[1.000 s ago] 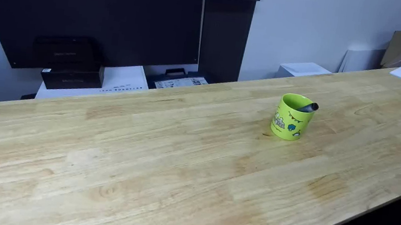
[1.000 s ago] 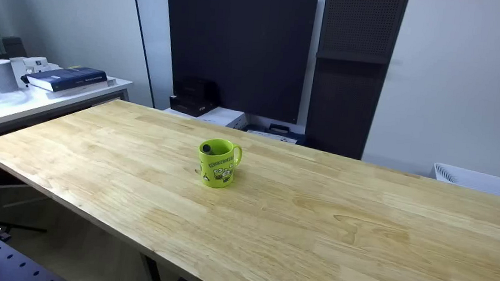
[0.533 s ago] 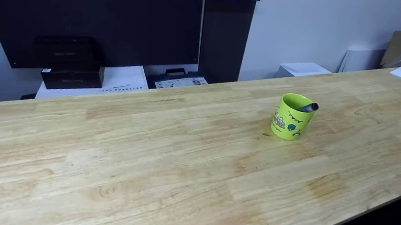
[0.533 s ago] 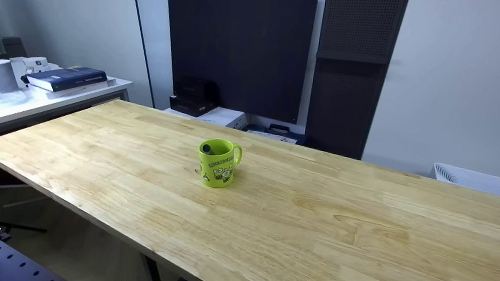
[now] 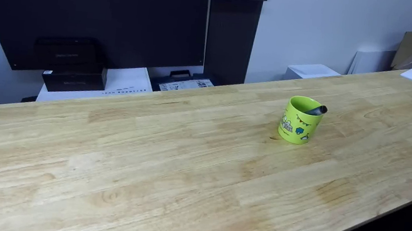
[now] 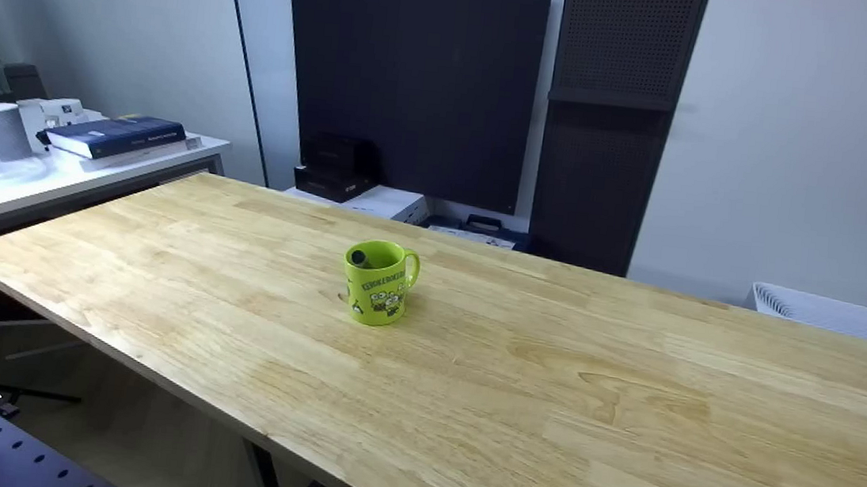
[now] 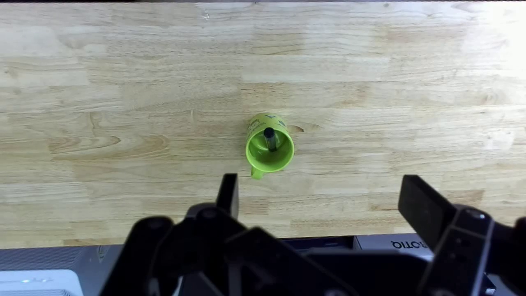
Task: Take the black marker out of the yellow mug
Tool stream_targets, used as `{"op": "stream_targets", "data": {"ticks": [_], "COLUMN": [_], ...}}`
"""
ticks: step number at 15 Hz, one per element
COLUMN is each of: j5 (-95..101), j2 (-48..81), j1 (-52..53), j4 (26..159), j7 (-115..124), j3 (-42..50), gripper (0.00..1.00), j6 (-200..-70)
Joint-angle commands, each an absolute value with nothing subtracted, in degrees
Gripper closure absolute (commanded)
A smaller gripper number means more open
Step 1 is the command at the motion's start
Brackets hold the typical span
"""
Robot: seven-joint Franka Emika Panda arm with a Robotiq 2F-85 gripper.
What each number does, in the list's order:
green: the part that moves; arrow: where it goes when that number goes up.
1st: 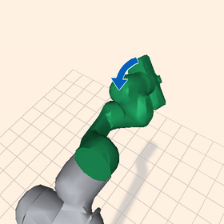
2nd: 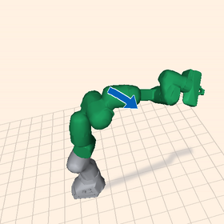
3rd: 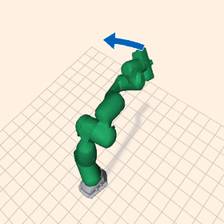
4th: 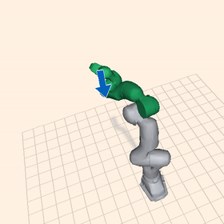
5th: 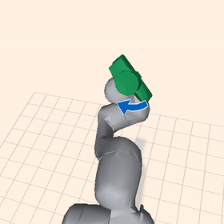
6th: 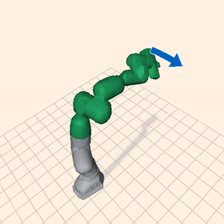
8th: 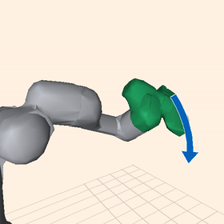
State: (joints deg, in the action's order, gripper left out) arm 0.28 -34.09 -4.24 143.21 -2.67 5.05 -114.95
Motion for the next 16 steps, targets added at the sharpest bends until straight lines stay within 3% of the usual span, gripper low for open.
{"op": "stream_targets", "data": {"ticks": [1, 8, 13, 16], "j5": [0.2, 0.2, 4.4, 6.6], "j2": [-34.1, -34.1, -27.8, -18.6], "j1": [-4.3, -4.3, -6.2, -7.7], "j4": [143.1, 143.1, 147.1, 146.9], "j7": [-2.7, -2.7, -1.9, -1.3], "j3": [5.0, 5.0, 4.6, 4.9], "gripper": [0.0, 0.0, 0.0, 0.0], "j6": [-114.8, -114.8, -137.2, -143.7]}}
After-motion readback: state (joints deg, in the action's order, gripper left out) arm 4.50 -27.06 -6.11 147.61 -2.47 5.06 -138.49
